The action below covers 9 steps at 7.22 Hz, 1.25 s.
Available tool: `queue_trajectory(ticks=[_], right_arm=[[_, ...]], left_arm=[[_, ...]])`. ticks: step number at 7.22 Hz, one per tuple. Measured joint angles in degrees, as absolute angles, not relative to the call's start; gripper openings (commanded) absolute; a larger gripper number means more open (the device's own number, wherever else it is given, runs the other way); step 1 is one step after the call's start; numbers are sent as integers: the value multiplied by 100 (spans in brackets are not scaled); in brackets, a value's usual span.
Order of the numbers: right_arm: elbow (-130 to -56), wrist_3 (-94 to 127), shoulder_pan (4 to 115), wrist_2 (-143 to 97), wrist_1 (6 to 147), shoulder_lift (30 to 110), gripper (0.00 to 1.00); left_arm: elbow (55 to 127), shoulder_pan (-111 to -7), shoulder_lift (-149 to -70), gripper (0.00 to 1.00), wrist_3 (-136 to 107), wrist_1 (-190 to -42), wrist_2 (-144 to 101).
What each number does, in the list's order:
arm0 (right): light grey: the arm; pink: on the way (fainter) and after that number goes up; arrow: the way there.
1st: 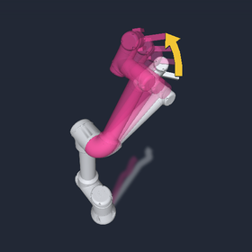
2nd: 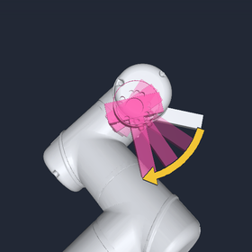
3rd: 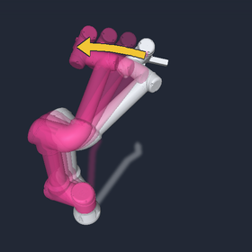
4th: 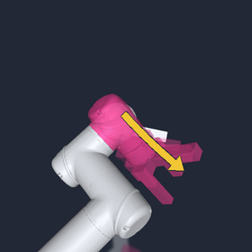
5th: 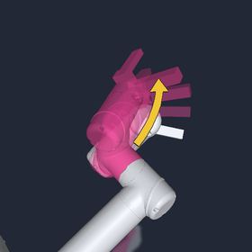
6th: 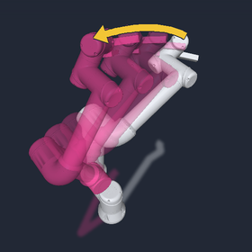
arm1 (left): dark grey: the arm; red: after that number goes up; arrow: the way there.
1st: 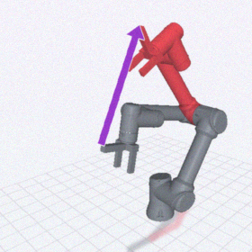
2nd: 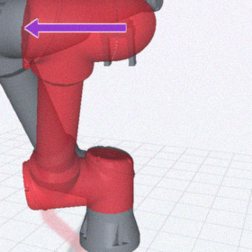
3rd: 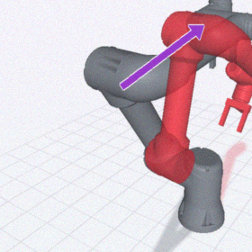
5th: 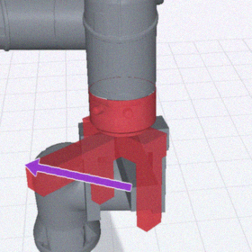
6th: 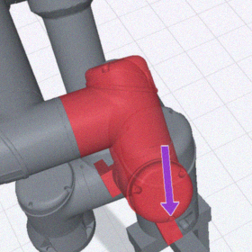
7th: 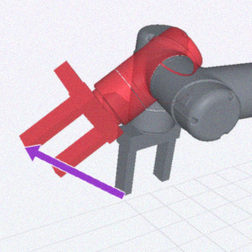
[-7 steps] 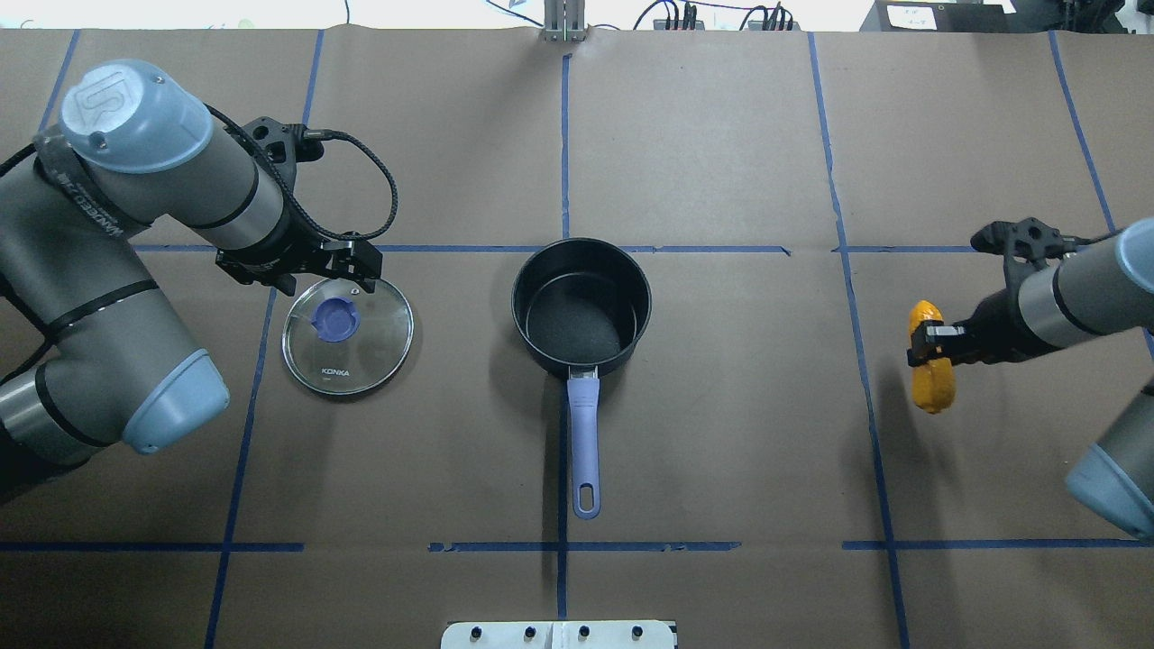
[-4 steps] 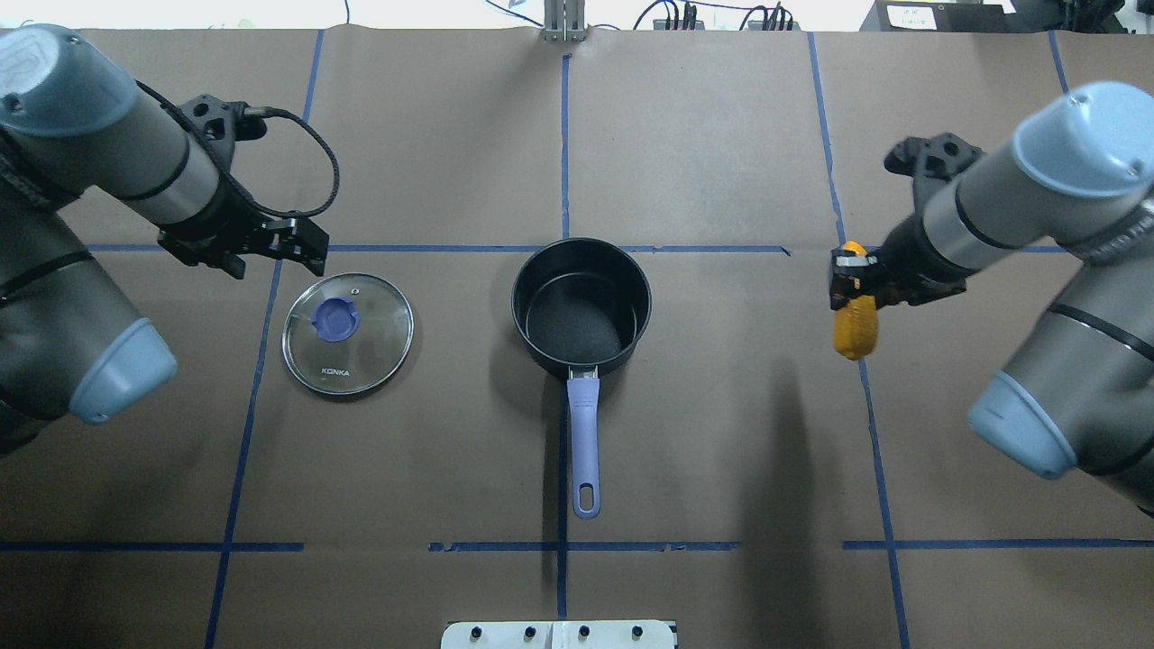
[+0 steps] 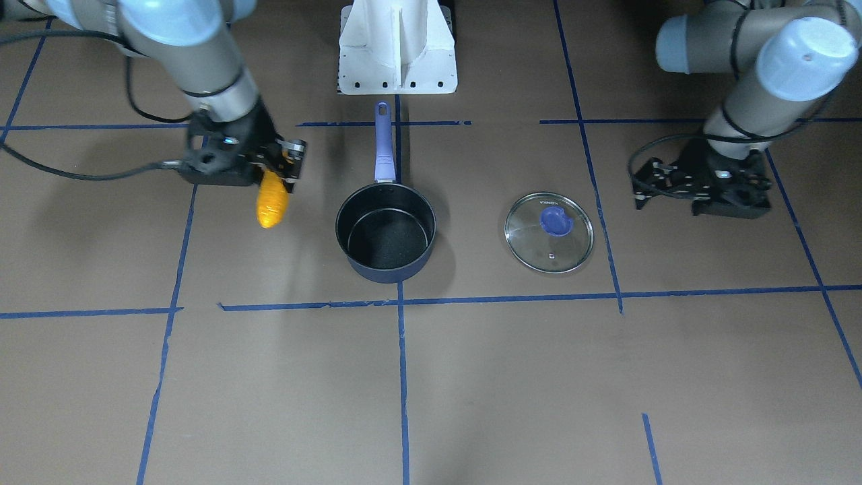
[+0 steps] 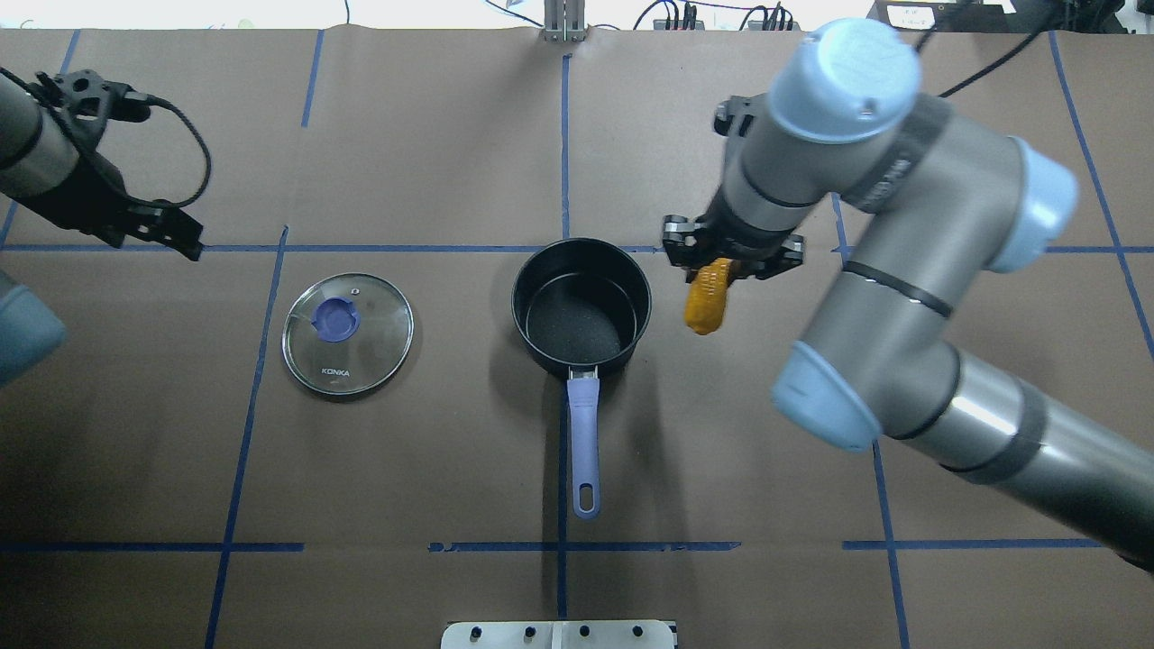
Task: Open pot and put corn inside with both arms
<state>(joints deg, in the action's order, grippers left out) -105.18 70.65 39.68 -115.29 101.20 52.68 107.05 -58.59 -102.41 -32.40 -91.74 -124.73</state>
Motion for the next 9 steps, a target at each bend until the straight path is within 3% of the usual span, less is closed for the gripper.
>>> queue_trajectory(ticks=[5, 6, 7, 9], right_arm=[[-9082, 7789, 3315, -10933, 9514, 4202, 6], [-8966, 7820, 3285, -10916, 9452, 4137, 42], [-8931, 7828, 3278, -10910, 9430, 4113, 99], [-8943, 7829, 3292, -10904, 9413, 4105, 99]], left_arm=[[10679, -6492, -9793, 100, -2659, -9192, -12489], [10668, -6534, -9780, 100, -2656, -9185, -12489], [10654, -6561, -9777, 100, -2655, -9180, -12489], [10658, -6697, -9651, 100, -2572, -9184, -12523]])
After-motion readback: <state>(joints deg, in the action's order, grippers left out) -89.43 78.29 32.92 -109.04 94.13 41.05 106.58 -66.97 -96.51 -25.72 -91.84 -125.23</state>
